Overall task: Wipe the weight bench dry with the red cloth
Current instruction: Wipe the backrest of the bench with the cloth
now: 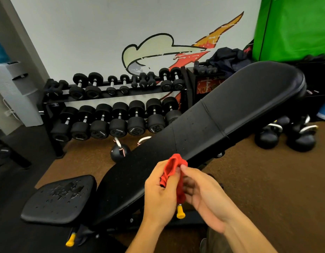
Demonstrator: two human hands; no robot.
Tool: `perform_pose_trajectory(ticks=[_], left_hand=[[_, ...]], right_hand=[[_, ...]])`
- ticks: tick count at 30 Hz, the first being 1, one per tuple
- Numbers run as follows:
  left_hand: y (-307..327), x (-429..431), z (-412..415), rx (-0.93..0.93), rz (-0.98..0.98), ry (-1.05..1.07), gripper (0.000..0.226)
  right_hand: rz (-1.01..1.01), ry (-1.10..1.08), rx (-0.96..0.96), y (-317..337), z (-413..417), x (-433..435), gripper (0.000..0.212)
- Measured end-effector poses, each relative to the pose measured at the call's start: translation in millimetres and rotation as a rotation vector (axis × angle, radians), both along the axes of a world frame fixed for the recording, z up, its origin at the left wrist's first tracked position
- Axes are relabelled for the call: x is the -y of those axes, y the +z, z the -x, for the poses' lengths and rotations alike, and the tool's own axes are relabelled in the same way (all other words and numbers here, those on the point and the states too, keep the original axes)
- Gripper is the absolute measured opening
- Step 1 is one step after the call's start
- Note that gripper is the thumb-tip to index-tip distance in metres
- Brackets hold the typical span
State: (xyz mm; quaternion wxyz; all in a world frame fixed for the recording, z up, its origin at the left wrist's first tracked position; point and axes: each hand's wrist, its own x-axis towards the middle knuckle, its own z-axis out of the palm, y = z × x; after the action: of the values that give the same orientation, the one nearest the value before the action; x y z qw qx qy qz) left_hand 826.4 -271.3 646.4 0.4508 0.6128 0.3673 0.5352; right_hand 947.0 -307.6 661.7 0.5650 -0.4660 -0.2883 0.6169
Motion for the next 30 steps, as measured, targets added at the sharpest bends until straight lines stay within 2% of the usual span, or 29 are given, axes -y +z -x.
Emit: perform_pose_trajectory(ticks=[2,4,8,11,12,14,18,19,21,24,27,30], left_hand=[[8.2,-4.5,-4.0,0.140,0.175,-0.009,0.017],[12.4,-12.3,-5.8,0.178,0.285,-0.046,0.020],[23.9,-21.4,-8.7,0.061,0.306,-0.264,0.021],[35.5,-21.4,-8.1,0.006,0.387,-0.463,0.014],[39.5,-20.8,-8.1,0.012,0.427,-0.524,0.011],[41.3,-22.1,-7.5,0.067,0.510,-0.574,0.019],[32.1,-31.4,-7.8,0.356,0.584,-0.529,0.017],[31.4,-32.1,-9.2,0.406,0.597,-0.519,0.020],[27.3,-34.3,-13.1,0.449,0.606,-0.493,0.031],[21.2,-31.3,-20.1,0.495,0.573,-0.418,0.034],[18.3,-25.7,-22.8,0.457,0.491,-0.335,0.024],[14.5,-21.1,-24.6,0.211,0.284,-0.261,0.039]], right_hand=[[0.022,0.013,0.006,1.1,-4.2,0.6,0.044],[0.019,0.003,0.090,5.3,-9.4,0.0,0.036],[-0.121,-0.148,0.396,16.7,-28.9,-6.4,0.036],[-0.228,-0.129,0.531,26.5,-44.7,-14.1,0.018],[-0.219,-0.111,0.501,28.1,-48.9,-17.1,0.018],[-0.159,-0.106,0.390,28.9,-56.0,-22.8,0.022],[-0.104,-0.148,0.100,22.4,-60.9,-27.4,0.015],[-0.108,-0.143,0.055,20.0,-57.9,-26.7,0.021],[-0.127,-0.145,0.003,14.0,-49.6,-26.8,0.035],[-0.180,-0.193,0.020,8.0,-40.1,-26.8,0.026],[-0.190,-0.226,0.009,4.2,-34.0,-26.2,0.027],[-0.186,-0.236,0.023,5.4,-29.0,-25.8,0.024]])
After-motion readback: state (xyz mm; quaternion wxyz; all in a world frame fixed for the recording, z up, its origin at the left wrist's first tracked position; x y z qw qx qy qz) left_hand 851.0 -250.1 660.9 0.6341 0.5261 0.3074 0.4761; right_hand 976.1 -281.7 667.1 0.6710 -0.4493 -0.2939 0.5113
